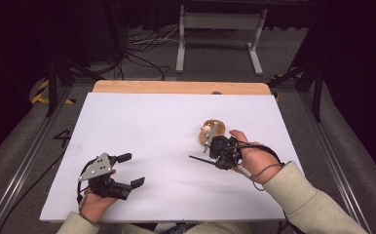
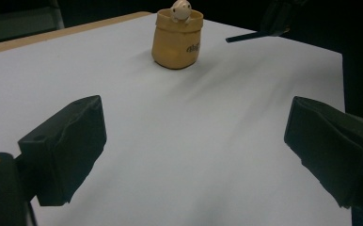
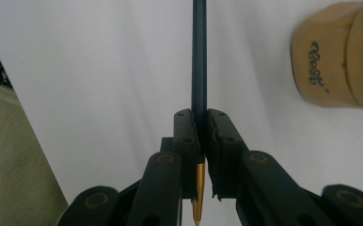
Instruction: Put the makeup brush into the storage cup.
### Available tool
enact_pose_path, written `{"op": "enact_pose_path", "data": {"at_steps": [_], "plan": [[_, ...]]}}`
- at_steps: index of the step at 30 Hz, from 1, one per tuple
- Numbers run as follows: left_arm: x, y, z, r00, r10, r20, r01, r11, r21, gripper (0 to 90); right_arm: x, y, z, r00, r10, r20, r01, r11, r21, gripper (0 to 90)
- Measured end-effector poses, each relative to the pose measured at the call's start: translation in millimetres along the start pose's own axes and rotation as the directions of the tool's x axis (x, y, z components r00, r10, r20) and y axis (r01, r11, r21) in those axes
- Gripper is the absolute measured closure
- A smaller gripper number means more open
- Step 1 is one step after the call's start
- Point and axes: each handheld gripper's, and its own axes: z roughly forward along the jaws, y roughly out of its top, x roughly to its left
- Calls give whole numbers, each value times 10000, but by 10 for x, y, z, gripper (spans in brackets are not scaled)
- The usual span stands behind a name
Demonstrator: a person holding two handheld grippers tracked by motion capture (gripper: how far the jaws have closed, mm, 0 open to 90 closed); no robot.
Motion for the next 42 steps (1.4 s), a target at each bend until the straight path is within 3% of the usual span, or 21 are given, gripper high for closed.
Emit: {"op": "enact_pose_path", "data": {"at_steps": [5, 12, 19, 25, 32, 38, 42], "plan": [[-16, 27, 58, 9992, -18, 396, 16, 10000, 32, 69, 76, 112, -41, 9959, -897, -83, 896, 9959, -128, 829], [-44, 73, 143, 9949, -8, 1010, -8, 9999, 156, 80, 199, 289, -57, 9872, -1592, -121, 1589, 9871, -194, 829], [-49, 109, 215, 9886, 56, 1507, -81, 9998, 157, 83, 281, 402, -40, 9799, -1983, -202, 1982, 9801, -81, 829], [-84, 148, 313, 9789, 119, 2042, -183, 9994, 293, 88, 337, 503, -58, 9765, -2141, -241, 2139, 9768, -94, 829], [-92, 171, 374, 9756, 204, 2185, -275, 9992, 296, 88, 382, 582, -49, 9699, -2414, -330, 2411, 9704, -111, 829], [-123, 224, 462, 9682, 386, 2473, -492, 9981, 365, 108, 454, 655, -68, 9605, -2756, -379, 2753, 9613, -117, 829], [-146, 255, 533, 9628, 539, 2647, -686, 9966, 466, 153, 477, 683, -78, 9593, -2806, -319, 2803, 9598, -117, 829]]}}
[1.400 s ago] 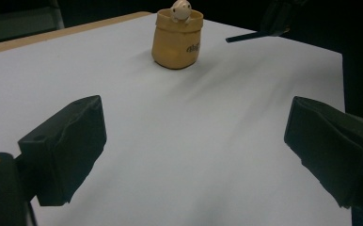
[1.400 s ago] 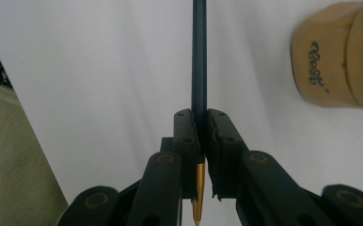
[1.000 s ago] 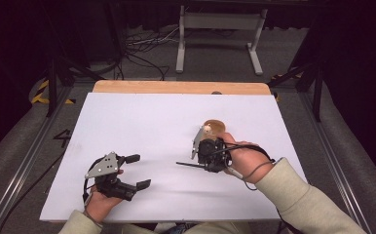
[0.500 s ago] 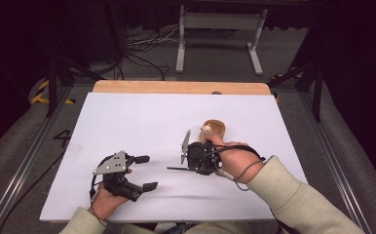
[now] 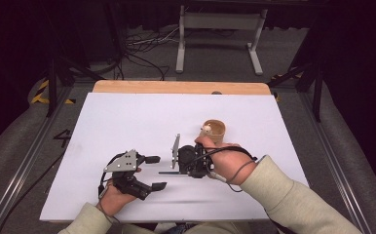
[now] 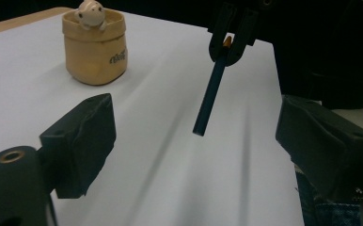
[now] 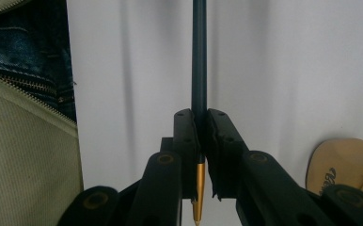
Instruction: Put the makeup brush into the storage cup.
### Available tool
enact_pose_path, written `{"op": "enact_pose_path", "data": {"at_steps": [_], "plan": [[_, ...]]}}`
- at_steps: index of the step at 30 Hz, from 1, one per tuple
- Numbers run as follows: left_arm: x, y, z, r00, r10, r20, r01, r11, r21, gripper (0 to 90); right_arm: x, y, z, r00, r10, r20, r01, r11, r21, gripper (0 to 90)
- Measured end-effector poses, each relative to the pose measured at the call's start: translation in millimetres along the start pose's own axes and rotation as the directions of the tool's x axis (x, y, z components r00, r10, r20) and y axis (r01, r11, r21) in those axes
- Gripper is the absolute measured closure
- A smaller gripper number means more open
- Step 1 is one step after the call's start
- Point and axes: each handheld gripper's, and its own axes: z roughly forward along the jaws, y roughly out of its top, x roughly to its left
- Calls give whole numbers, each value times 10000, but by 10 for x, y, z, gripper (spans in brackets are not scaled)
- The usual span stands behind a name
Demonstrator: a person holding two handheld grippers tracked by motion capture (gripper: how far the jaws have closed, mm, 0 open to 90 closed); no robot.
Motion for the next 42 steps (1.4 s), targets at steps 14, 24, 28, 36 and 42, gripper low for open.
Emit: {"op": "enact_pose_path", "data": {"at_steps": [14, 24, 28, 36, 42], "plan": [[11, 81, 86, 9959, -9, 903, -38, 9986, 518, 414, 37, 20, 8, 9999, -132, 36, 132, 9999, -10, 829], [-12, 90, 110, 9945, 179, 1033, -271, 9957, 884, 637, 62, 50, 19, 9995, -330, 17, 330, 9993, 158, 828], [-25, 107, 98, 9941, 288, 1050, -389, 9947, 954, 692, 77, 67, 27, 9982, -597, -12, 597, 9982, 50, 828], [-49, 101, 133, 9913, 494, 1219, -646, 9902, 1236, 791, 93, 84, 12, 9966, -828, -19, 828, 9965, 126, 828], [-56, 105, 140, 9887, 639, 1355, -824, 9874, 1350, 834, 96, 81, 33, 9953, -967, -85, 967, 9953, 75, 826]]}}
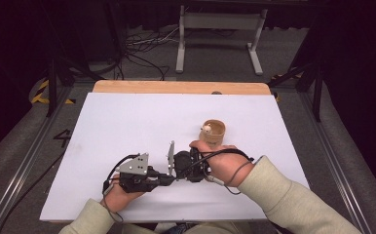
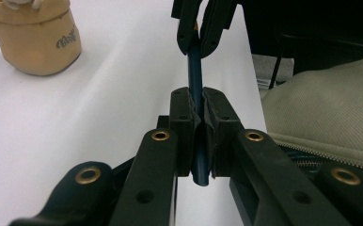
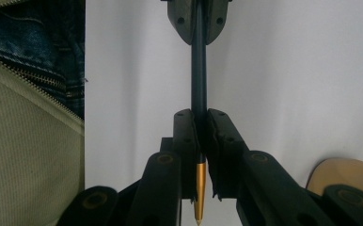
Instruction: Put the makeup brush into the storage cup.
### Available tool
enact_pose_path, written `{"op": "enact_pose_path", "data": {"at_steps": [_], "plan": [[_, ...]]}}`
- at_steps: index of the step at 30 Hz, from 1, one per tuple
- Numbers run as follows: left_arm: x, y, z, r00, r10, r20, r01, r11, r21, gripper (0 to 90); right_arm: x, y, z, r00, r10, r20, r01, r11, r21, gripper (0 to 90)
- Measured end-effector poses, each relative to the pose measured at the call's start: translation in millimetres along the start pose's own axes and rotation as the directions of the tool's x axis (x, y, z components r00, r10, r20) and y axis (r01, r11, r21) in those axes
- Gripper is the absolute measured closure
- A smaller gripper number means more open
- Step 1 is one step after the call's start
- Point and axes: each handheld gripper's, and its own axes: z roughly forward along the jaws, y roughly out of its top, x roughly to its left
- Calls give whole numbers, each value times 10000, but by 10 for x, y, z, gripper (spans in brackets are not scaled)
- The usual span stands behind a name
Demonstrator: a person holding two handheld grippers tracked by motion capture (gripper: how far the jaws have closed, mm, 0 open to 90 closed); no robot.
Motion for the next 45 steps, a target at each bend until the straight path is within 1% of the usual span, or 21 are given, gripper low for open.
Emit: {"op": "enact_pose_path", "data": {"at_steps": [9, 13, 17, 20, 25, 26, 27, 28, 29, 30, 31, 32, 33, 34, 36, 39, 40, 41, 42, 43, 45], "plan": [[1, 13, -34, 9999, 112, 93, -112, 9999, -47, 843, -30, -43, -2, 9995, -104, -314, 91, 9992, -401, 820], [-8, 15, -45, 9998, 154, 84, -153, 9999, -45, 843, -41, -78, -14, 9990, -10, -456, -25, 9970, -768, 744], [-7, 11, -63, 9998, 183, 57, -182, 9998, -86, 844, -61, -195, -45, 9972, 219, -714, -333, 9862, -1624, 699], [-5, 7, -76, 9999, 152, 74, -151, 9997, -166, 844, -84, -315, -63, 9966, 284, -774, -471, 9667, -2516, 648], [-3, 7, -84, 9999, 149, 80, -147, 9996, -260, 844, -91, -561, -24, 9939, 623, -905, -932, 9145, -3938, 612], [-3, 7, -84, 9999, 149, 80, -147, 9996, -260, 844, -91, -561, -24, 9939, 623, -905, -932, 9145, -3938, 612], [-2, 7, -87, 9999, 147, 91, -144, 9994, -299, 844, -84, -621, -16, 9932, 695, -936, -1034, 8964, -4311, 616], [-4, 7, -91, 9999, 128, 68, -126, 9995, -304, 844, -69, -687, -3, 9927, 724, -967, -1100, 8719, -4771, 622], [-3, 7, -92, 9999, 128, 92, -125, 9993, -342, 843, -61, -728, 9, 9925, 757, -964, -1142, 8568, -5028, 623], [-2, 6, -95, 9999, 112, 73, -110, 9992, -372, 843, -54, -757, 19, 9917, 830, -982, -1221, 8474, -5168, 624], [3, 3, -103, 9999, 127, 111, -122, 9990, -436, 843, -43, -822, 45, 9920, 878, -904, -1234, 8208, -5577, 624], [3, 3, -103, 9999, 127, 111, -122, 9990, -436, 843, -43, -822, 45, 9920, 878, -904, -1234, 8208, -5577, 624], [5, -1, -109, 9999, 126, 118, -120, 9986, -509, 843, -34, -890, 71, 9916, 913, -919, -1285, 7835, -6080, 628], [5, -1, -109, 9999, 126, 118, -120, 9986, -509, 843, -34, -890, 71, 9916, 913, -919, -1285, 7835, -6080, 628], [6, -7, -115, 9996, 187, 232, -171, 9978, -640, 843, -25, -954, 107, 9910, 982, -905, -1335, 7494, -6485, 631], [6, -22, -128, 9980, 409, 477, -363, 9951, -924, 843, -7, -1030, 153, 9900, 1009, -991, -1414, 7071, -6929, 632], [6, -24, -130, 9979, 428, 490, -379, 9945, -978, 843, 8, -1070, 179, 9891, 996, -1089, -1475, 6806, -7176, 630], [7, -27, -134, 9977, 439, 510, -383, 9937, -1057, 843, 14, -1088, 189, 9886, 969, -1154, -1505, 6696, -7273, 627], [7, -27, -134, 9977, 439, 510, -383, 9937, -1057, 843, 14, -1088, 189, 9886, 969, -1154, -1505, 6696, -7273, 627], [12, -31, -143, 9978, 449, 495, -388, 9922, -1182, 843, 36, -1141, 217, 9885, 988, -1143, -1511, 6363, -7565, 628], [17, -37, -146, 9976, 438, 527, -367, 9910, -1285, 843, 48, -1173, 240, 9879, 1024, -1163, -1548, 6172, -7714, 632]]}}
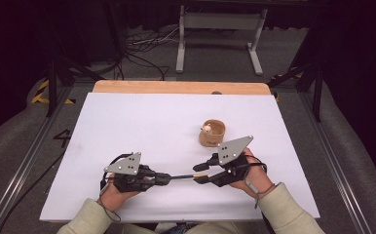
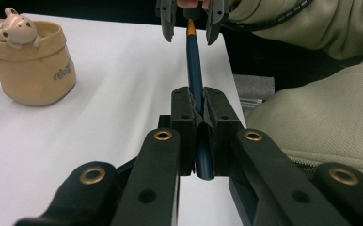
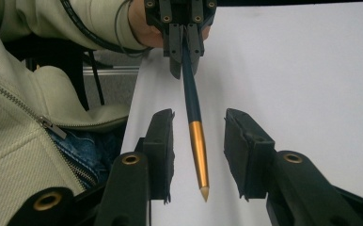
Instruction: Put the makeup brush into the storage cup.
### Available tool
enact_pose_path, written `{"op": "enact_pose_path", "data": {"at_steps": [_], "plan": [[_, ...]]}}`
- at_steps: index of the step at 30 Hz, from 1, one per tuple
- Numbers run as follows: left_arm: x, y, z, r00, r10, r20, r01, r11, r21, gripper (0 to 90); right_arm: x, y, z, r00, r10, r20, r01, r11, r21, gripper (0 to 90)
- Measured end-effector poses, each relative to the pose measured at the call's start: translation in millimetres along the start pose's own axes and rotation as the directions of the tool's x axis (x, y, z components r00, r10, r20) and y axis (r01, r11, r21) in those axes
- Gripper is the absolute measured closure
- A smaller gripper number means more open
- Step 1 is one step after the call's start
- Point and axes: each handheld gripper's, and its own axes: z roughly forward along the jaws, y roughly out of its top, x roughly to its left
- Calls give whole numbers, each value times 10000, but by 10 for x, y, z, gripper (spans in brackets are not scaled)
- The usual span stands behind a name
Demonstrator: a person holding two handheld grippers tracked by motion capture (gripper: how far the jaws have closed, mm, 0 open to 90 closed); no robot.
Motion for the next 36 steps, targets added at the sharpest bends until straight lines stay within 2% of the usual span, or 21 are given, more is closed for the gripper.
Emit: {"op": "enact_pose_path", "data": {"at_steps": [8, 11, 19, 25, 36], "plan": [[-5, -7, 6, 9999, 103, 112, -101, 9998, -171, 843, 5, -109, 27, 9998, 160, -121, -167, 9975, -683, 672], [-11, -4, 7, 9998, 167, 119, -164, 9996, -225, 842, 6, -143, 37, 9994, 267, -237, -293, 9926, -1183, 698], [-6, -13, -7, 9999, 130, 20, -129, 9991, -405, 842, 14, -187, 41, 9987, 480, -162, -501, 9830, -1769, 757], [-12, -12, 3, 9998, 190, -5, -190, 9991, -384, 843, 18, -203, 42, 9982, 586, -129, -600, 9779, -2001, 813], [-3, -23, -5, 9998, 143, 106, -137, 9983, -566, 842, 17, -217, 48, 9967, 745, -327, -798, 9734, -2147, 826]]}}
